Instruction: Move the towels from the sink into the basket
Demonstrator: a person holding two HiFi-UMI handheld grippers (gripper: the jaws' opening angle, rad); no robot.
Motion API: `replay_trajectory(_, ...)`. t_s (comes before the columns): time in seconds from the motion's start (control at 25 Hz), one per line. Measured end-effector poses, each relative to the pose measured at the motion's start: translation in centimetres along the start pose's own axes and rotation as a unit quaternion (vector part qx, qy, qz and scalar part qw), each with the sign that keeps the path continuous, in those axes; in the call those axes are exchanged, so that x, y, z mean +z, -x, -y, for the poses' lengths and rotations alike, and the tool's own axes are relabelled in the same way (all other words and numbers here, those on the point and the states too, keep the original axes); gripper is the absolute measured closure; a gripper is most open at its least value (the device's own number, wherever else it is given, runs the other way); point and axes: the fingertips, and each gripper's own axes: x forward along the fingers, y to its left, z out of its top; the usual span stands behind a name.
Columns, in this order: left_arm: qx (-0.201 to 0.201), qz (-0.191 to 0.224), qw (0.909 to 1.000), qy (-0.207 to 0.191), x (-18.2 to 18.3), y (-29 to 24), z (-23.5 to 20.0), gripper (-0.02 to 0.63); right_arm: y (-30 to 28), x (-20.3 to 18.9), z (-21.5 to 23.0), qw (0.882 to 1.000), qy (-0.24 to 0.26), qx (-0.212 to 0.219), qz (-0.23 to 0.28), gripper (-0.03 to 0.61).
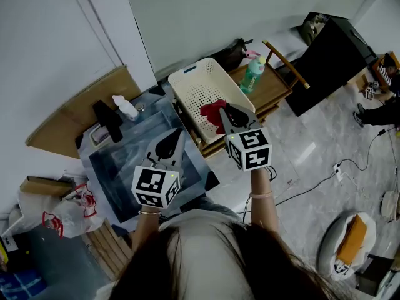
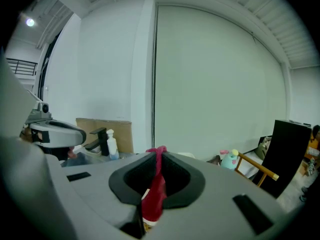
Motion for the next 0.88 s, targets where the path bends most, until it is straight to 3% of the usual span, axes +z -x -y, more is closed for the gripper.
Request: replay_trajectory(0.88,-0.016,-0.018,0.9997,0.007,-0.9,-2.1,0.9,0.603,-9.3,-7.9,2.8,0.992,0.065,0.016,-0.107,0.529)
